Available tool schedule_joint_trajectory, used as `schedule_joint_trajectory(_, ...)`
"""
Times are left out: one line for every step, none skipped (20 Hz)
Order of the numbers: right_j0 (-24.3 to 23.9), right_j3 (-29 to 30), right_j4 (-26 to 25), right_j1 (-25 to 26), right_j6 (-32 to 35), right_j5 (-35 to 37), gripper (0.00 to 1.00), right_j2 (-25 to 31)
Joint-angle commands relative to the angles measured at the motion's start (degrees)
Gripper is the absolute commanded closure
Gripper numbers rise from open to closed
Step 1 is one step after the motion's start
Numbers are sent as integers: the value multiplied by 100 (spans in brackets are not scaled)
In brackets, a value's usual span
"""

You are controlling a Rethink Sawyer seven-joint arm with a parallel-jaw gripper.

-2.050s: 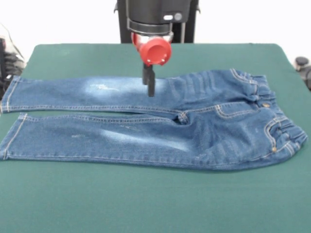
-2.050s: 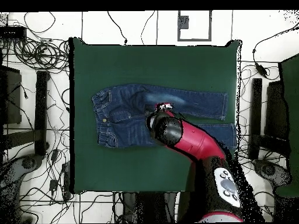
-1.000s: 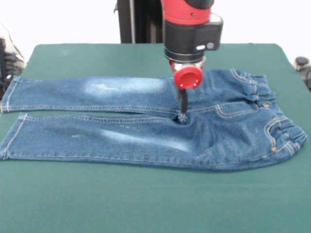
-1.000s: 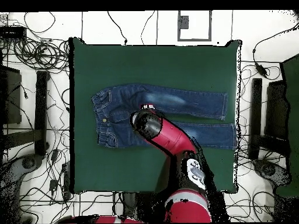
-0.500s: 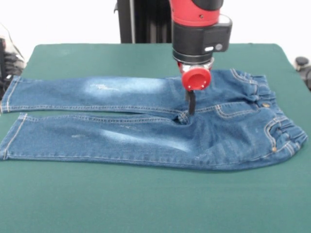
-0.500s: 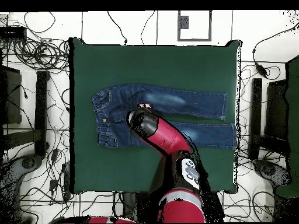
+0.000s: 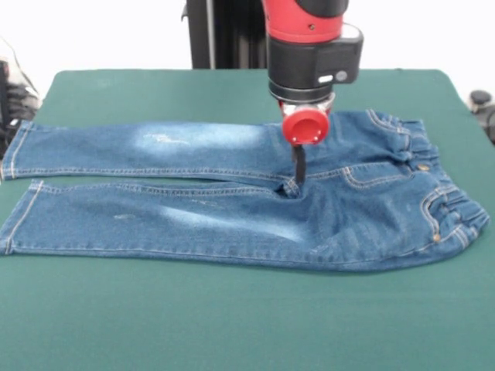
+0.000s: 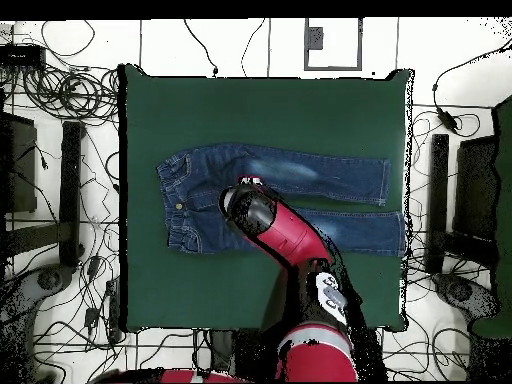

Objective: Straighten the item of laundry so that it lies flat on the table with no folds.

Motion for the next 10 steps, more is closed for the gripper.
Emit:
schedule_joint_trajectory(-294,678,294,-17,950,-401,0,1035)
schedule_joint_trajectory(-362,769,258,-78,905,-413,0,1131)
schedule_joint_trajectory(-420,858,237,-122,891,-434,0,1228)
schedule_joint_trajectory(-402,910,228,-185,901,-411,0,1239)
schedule_joint_trajectory(-412,964,220,-228,915,-422,0,1285)
schedule_joint_trajectory(-403,1013,238,-303,944,-385,0,1317)
schedule_joint_trajectory(-384,1044,251,-353,972,-361,0,1327)
schedule_joint_trajectory(-389,1078,265,-384,992,-358,0,1375)
schedule_joint_trajectory(-384,1097,279,-416,1010,-339,0,1395)
schedule_joint_trajectory(-366,1117,290,-440,1033,-333,0,1415)
